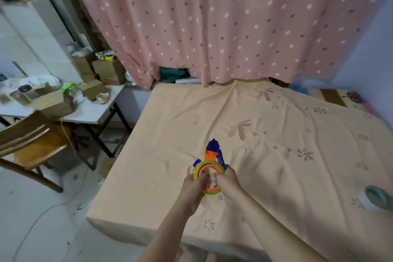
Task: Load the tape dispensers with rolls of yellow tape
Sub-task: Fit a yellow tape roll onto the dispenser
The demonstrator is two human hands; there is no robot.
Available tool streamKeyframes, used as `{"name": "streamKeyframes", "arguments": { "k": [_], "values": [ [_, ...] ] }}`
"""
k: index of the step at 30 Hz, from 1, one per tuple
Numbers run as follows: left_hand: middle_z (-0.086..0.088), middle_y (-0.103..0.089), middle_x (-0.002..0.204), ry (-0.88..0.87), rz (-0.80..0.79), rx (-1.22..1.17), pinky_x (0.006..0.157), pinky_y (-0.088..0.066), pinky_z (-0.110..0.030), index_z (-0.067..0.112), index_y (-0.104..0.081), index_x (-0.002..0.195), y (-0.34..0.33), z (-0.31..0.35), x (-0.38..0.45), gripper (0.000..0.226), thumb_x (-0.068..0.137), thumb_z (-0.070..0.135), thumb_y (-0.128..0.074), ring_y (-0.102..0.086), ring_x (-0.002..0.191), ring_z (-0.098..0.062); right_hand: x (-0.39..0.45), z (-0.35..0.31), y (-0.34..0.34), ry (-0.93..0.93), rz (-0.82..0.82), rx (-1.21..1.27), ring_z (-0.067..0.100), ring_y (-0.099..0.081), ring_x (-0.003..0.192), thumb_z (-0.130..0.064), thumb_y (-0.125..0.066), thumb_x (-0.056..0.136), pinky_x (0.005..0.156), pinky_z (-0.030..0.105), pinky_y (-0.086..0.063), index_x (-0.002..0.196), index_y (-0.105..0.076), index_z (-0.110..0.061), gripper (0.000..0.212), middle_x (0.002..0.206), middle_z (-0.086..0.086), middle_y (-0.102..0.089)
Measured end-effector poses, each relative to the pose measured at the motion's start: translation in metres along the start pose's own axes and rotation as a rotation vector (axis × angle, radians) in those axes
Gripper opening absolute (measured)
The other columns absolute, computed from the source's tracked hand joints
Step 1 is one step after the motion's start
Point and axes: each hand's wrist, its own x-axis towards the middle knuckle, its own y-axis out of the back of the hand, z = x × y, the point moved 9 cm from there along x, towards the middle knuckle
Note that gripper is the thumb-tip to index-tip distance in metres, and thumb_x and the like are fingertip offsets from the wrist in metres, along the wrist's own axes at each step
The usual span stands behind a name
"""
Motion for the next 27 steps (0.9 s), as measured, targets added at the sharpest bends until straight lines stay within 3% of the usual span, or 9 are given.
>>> {"name": "streamKeyframes", "arguments": {
  "k": [2,4,7,9,11,16,20,23,27],
  "values": [
    [-0.025,-0.074,0.108,0.003,-0.004,-0.021,0.088,-0.056,-0.044,-0.001,-0.068,0.114,0.015,0.004,0.004,0.022,0.096,0.004,-0.055,-0.071,0.093,-0.032,0.005,-0.003,-0.016,-0.004,0.004,-0.021,0.016,-0.067,0.075,-0.013,-0.059,0.082,0.052,0.023,-0.048,0.102,-0.063,-0.018,0.021,0.085,0.002,-0.07],
    [-0.019,-0.077,0.097,0.009,-0.008,-0.039,0.077,-0.06,-0.037,-0.001,-0.069,0.108,0.031,0.01,0.011,0.019,0.097,0.004,-0.055,-0.073,0.084,-0.028,0.014,-0.006,-0.034,-0.013,0.012,-0.031,0.026,-0.071,0.081,-0.01,-0.061,0.082,0.056,0.032,-0.058,0.103,-0.063,-0.015,0.022,0.091,0.008,-0.072],
    [-0.009,-0.078,0.078,0.016,-0.038,-0.028,0.062,-0.06,-0.029,-0.001,-0.068,0.101,0.058,0.026,0.028,0.014,0.096,0.004,-0.056,-0.074,0.069,-0.019,0.029,-0.01,-0.065,-0.024,0.039,-0.043,0.032,-0.072,0.089,-0.006,-0.056,0.081,0.08,0.047,-0.061,0.102,-0.065,-0.016,0.024,0.094,0.011,-0.074],
    [0.002,-0.071,0.059,0.018,-0.057,0.011,0.054,-0.055,-0.024,0.002,-0.065,0.093,0.081,0.039,0.04,0.01,0.095,0.003,-0.055,-0.068,0.053,-0.009,0.039,-0.014,-0.089,-0.037,0.061,-0.042,0.027,-0.072,0.083,-0.006,-0.054,0.08,0.077,0.04,-0.061,0.097,-0.065,-0.018,0.023,0.089,0.009,-0.073],
    [0.007,-0.063,0.051,0.018,-0.069,0.05,0.052,-0.052,-0.021,0.004,-0.063,0.087,0.107,0.052,0.054,0.011,0.095,0.003,-0.055,-0.06,0.045,-0.005,0.045,-0.021,-0.115,-0.048,0.09,-0.072,0.018,-0.07,0.067,-0.009,-0.058,0.082,0.06,0.027,-0.055,0.096,-0.064,-0.017,0.018,0.077,0.005,-0.072],
    [0.002,-0.063,0.061,0.015,-0.07,0.057,0.057,-0.051,-0.022,0.006,-0.065,0.086,0.169,0.076,0.078,0.012,0.093,0.002,-0.056,-0.058,0.048,-0.006,0.055,-0.031,-0.174,-0.016,0.067,-0.169,0.01,-0.074,0.065,-0.014,-0.065,0.083,0.066,0.032,-0.059,0.101,-0.067,-0.016,0.018,0.074,-0.001,-0.076],
    [-0.003,-0.062,0.071,0.061,-0.058,0.048,0.067,-0.049,-0.029,0.005,-0.063,0.093,0.198,0.073,0.09,0.005,0.092,0.006,-0.058,-0.057,0.062,-0.015,0.049,-0.038,-0.199,-0.005,0.118,-0.313,0.005,-0.065,0.066,-0.021,-0.063,0.087,0.053,0.018,-0.043,0.109,-0.059,-0.015,0.023,0.079,-0.008,-0.068],
    [-0.008,-0.063,0.083,0.082,0.001,0.06,0.073,-0.049,-0.033,0.004,-0.062,0.099,0.217,0.067,0.098,0.01,0.091,0.009,-0.06,-0.057,0.074,-0.021,0.046,-0.043,-0.208,-0.005,0.173,-0.587,0.005,-0.053,0.059,-0.033,-0.061,0.09,0.04,0.014,-0.031,0.108,-0.048,-0.015,0.028,0.077,-0.008,-0.058],
    [-0.009,-0.06,0.086,0.119,0.05,0.115,0.075,-0.046,-0.035,0.005,-0.062,0.099,0.239,0.056,0.109,0.012,0.09,0.013,-0.063,-0.053,0.077,-0.022,0.052,-0.047,-0.228,0.112,0.177,-0.944,0.025,-0.066,0.082,-0.038,-0.058,0.092,0.058,0.026,-0.042,0.1,-0.059,-0.01,0.028,0.092,0.005,-0.07]
  ]
}}
